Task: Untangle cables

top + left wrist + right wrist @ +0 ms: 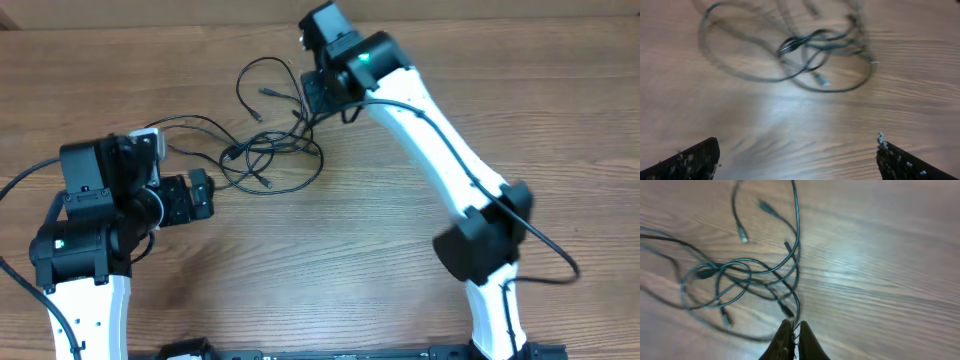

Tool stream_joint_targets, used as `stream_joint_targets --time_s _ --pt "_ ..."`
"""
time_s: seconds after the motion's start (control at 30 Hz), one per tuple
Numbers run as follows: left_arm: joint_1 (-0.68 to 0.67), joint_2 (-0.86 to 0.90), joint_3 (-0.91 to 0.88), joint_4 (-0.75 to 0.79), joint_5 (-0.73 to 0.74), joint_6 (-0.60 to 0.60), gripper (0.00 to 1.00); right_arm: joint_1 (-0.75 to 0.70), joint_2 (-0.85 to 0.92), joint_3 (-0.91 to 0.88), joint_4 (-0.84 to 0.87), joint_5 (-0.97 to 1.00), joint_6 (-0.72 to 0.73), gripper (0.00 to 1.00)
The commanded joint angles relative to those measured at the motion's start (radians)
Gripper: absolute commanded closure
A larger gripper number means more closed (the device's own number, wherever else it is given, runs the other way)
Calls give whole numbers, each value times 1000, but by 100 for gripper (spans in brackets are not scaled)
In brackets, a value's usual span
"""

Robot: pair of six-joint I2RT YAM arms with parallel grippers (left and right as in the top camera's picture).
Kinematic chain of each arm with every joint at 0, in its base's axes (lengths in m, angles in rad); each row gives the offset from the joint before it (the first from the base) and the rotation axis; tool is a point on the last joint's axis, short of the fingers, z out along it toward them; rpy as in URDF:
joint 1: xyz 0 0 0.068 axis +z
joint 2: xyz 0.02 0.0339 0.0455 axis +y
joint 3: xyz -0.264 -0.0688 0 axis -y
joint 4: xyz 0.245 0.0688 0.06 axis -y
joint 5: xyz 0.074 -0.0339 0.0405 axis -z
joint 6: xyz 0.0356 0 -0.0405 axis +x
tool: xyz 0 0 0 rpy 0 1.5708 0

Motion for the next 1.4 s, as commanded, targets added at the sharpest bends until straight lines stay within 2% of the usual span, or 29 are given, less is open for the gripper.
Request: stream_joint_targets --time_s 0.0,0.03,0.07,0.1,0.13,0.17,0.23,0.27,0.3,0.37,0.47,0.67,0.97,1.17,1.37 --pt "0 3 2 26 131 80 0 -32 -66 22 -24 39 -8 96" --pt "0 2 3 29 131 79 0 -38 -63 20 -23 20 12 76" --pt "0 0 3 32 131 77 0 -45 -56 11 -14 -15 33 39" --pt "0 -1 3 32 131 77 0 -48 -50 -2 -2 -54 39 18" --pt "0 -2 3 32 131 77 0 -47 -41 -19 18 -106 45 10" --pt "0 -3 3 32 130 78 0 -47 -34 -34 37 -140 48 7" --pt "0 -5 3 32 131 78 0 -16 -23 -106 125 -254 3 7" --pt "0 -5 3 33 131 81 1 7 -23 -142 165 -306 -79 7" --pt "0 -5 3 32 130 81 0 49 -23 -194 205 -355 -234 6" --pt "0 -5 3 31 130 81 0 95 -23 -245 211 -360 -434 5" --pt "0 -5 3 23 126 82 0 146 -23 -320 208 -353 -667 5" --pt "0 -5 3 13 118 81 0 197 -23 -486 255 -354 -898 5" --pt "0 -5 3 5 111 82 0 194 -22 -682 439 -308 -929 5" --pt "0 -5 3 -1 108 82 0 181 -22 -696 517 -143 -928 5" --pt "0 -5 3 -5 85 89 0 114 -22 -696 528 -136 -927 7"
